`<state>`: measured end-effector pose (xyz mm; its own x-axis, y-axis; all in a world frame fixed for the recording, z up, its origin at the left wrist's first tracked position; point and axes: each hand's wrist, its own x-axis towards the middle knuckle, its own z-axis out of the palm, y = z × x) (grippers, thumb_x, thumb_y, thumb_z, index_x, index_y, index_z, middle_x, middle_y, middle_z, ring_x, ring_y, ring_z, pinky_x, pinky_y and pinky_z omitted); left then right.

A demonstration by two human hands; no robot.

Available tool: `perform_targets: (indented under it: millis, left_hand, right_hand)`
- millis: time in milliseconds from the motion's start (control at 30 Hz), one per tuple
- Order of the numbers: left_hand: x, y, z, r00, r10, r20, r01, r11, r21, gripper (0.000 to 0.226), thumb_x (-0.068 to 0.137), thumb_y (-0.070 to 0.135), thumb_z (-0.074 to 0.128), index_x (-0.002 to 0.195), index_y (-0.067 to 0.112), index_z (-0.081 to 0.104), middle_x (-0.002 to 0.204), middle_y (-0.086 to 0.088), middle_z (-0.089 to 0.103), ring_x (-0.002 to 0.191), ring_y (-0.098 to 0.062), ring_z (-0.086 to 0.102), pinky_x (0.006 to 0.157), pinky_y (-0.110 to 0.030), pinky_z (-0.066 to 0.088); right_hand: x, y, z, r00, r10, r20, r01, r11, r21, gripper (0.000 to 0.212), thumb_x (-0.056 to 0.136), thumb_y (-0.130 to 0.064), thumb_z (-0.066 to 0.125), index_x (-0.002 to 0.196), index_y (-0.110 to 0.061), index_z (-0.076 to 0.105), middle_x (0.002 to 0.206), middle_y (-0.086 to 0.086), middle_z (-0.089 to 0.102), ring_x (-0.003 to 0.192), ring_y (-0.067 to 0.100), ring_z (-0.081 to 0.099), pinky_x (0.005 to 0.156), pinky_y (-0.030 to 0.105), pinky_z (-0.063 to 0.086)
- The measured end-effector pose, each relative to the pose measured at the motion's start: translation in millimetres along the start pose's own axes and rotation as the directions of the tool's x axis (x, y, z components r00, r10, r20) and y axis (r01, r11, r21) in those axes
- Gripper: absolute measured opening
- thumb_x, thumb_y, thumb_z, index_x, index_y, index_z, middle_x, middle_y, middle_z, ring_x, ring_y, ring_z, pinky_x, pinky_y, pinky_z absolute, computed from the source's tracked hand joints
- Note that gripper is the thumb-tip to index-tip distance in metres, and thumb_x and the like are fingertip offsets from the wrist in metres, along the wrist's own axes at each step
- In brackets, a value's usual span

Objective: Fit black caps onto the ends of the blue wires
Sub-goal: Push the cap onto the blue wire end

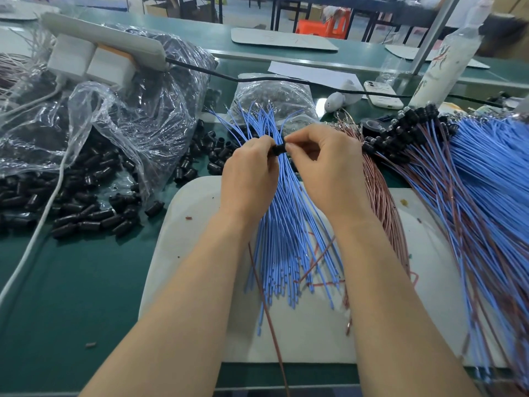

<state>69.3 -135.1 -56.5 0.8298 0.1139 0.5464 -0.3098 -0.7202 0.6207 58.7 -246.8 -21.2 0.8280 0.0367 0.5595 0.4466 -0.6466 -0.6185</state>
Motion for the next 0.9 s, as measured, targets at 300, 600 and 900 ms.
perform_targets:
  millis: [300, 600, 900]
  left_hand:
    - [7, -7, -7, 0.961, -0.056, 0.27, 0.131, 0.955, -0.266, 0.014, 0.089, 0.021, 0.065, 0.1, 0.014, 0.063, 0.083, 0.006, 0.064, 0.07, -0.008, 0.055, 0.067, -0.014, 0.043]
    - [6, -2, -10, 0.963, -0.051, 0.266, 0.128, 0.951, -0.283, 0.013, 0.089, 0.016, 0.064, 0.101, 0.012, 0.069, 0.086, 0.0, 0.07, 0.082, -0.021, 0.063, 0.074, -0.022, 0.047]
    - [5, 0, -10, 0.964, -0.05, 0.26, 0.13, 0.945, -0.301, 0.014, 0.09, 0.016, 0.063, 0.101, 0.01, 0.069, 0.087, -0.002, 0.07, 0.08, -0.019, 0.062, 0.074, -0.022, 0.048]
  right_hand:
    - [7, 26, -5, 0.985, 0.171, 0.024, -0.172, 0.966, 0.194, 0.013, 0.086, -0.008, 0.067, 0.096, -0.013, 0.074, 0.078, -0.012, 0.067, 0.074, -0.001, 0.063, 0.082, 0.023, 0.054]
    - [8, 34, -3, 0.965, 0.218, 0.145, -0.256, 0.906, 0.336, 0.023, 0.085, -0.002, 0.066, 0.083, -0.025, 0.069, 0.073, -0.011, 0.068, 0.067, -0.003, 0.064, 0.074, 0.018, 0.054]
    - [5, 33, 3, 0.896, 0.389, 0.214, -0.436, 0.674, 0.596, 0.012, 0.09, -0.006, 0.062, 0.085, -0.015, 0.069, 0.069, -0.005, 0.071, 0.067, 0.008, 0.068, 0.068, 0.019, 0.055]
